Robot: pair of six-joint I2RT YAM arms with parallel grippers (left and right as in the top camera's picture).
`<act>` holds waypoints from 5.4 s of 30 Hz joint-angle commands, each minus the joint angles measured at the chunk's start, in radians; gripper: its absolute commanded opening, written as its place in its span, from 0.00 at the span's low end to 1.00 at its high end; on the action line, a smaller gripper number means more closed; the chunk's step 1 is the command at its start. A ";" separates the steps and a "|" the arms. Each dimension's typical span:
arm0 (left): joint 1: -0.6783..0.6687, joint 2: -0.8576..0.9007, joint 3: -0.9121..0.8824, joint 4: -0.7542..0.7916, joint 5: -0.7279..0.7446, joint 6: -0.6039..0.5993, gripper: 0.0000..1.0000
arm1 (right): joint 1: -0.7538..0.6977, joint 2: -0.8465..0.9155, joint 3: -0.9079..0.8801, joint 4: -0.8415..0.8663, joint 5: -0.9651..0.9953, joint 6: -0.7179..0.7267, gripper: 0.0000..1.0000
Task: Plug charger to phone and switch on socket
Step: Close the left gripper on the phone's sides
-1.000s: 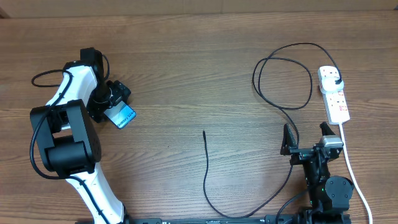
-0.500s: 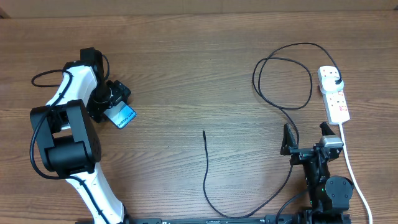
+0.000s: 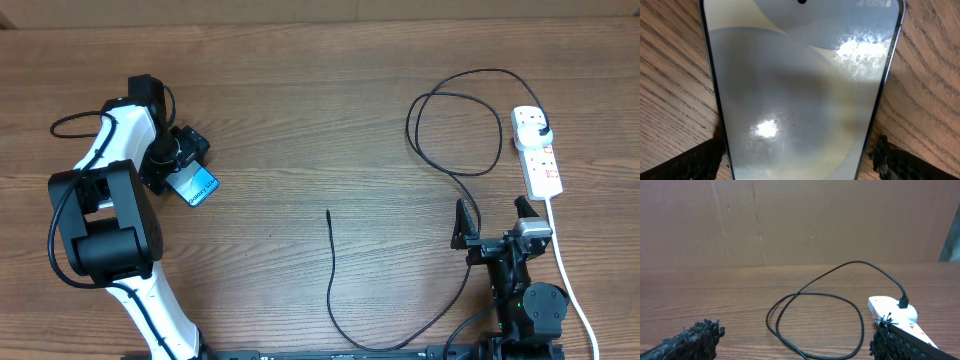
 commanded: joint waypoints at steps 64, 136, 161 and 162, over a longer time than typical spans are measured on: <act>0.038 0.031 0.009 -0.033 -0.060 -0.006 1.00 | 0.006 -0.007 -0.011 0.005 0.009 -0.002 1.00; 0.038 0.031 0.009 -0.048 -0.060 -0.006 0.84 | 0.006 -0.007 -0.011 0.005 0.009 -0.002 1.00; 0.038 0.031 0.009 -0.052 -0.060 -0.006 0.81 | 0.006 -0.007 -0.011 0.005 0.009 -0.002 1.00; 0.038 0.031 0.009 -0.053 -0.060 -0.006 0.81 | 0.006 -0.007 -0.011 0.005 0.009 -0.002 1.00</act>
